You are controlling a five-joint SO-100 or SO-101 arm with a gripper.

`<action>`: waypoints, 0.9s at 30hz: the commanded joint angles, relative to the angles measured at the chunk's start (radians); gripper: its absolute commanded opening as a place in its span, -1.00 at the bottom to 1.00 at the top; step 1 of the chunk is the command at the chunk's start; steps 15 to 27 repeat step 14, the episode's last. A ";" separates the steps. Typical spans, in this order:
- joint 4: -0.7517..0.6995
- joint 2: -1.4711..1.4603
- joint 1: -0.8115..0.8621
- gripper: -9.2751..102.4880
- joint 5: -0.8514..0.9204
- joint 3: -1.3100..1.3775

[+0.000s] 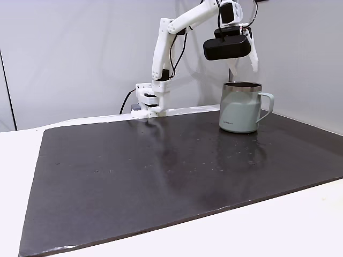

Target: Grasp a cube and put it in the cup.

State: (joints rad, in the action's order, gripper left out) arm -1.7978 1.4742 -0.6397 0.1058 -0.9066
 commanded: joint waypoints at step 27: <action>-0.003 0.081 -0.005 -0.45 -0.008 -0.023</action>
